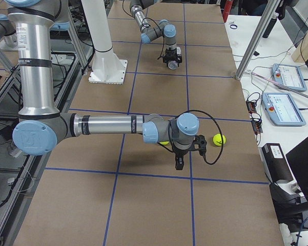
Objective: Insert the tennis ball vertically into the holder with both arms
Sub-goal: 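Lift the can with the left gripper and tilt it upright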
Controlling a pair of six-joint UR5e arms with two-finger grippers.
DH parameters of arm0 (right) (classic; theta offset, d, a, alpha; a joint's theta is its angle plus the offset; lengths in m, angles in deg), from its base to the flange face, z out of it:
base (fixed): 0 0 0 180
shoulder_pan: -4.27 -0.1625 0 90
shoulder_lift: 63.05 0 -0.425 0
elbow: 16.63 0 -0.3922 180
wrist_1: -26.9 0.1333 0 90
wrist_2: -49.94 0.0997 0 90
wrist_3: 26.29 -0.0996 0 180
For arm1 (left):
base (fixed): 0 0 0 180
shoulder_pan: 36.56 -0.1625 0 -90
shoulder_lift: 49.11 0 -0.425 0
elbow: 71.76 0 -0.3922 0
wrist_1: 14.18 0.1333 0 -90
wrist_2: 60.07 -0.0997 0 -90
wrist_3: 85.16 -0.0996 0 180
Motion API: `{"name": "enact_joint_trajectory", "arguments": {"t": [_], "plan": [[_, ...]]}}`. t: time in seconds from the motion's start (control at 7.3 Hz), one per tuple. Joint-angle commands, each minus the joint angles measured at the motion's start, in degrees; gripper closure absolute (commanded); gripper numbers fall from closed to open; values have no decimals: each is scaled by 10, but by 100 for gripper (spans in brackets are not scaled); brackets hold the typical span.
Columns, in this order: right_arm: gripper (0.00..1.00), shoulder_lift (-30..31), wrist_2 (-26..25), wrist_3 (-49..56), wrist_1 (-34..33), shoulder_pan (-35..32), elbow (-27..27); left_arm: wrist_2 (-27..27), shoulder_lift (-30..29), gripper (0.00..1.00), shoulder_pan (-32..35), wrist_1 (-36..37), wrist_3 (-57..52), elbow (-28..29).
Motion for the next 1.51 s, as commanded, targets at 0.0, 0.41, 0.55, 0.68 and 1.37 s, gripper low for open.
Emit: {"name": "enact_joint_trajectory", "arguments": {"t": [0.0,0.41,0.55,0.68,1.37], "plan": [[1,0,0,0,1,0,0,-1,1,23,1,-2,-1,1],[1,0,0,0,-2,0,-5,-9,-6,23,19,-4,24,-47],[1,0,0,0,0,0,-5,-9,-6,23,28,-50,62,-60],[1,0,1,0,3,0,-6,-9,-1,23,31,-139,134,-62],[1,-8,7,0,4,2,-22,-160,60,21,25,-604,424,-21]]}}
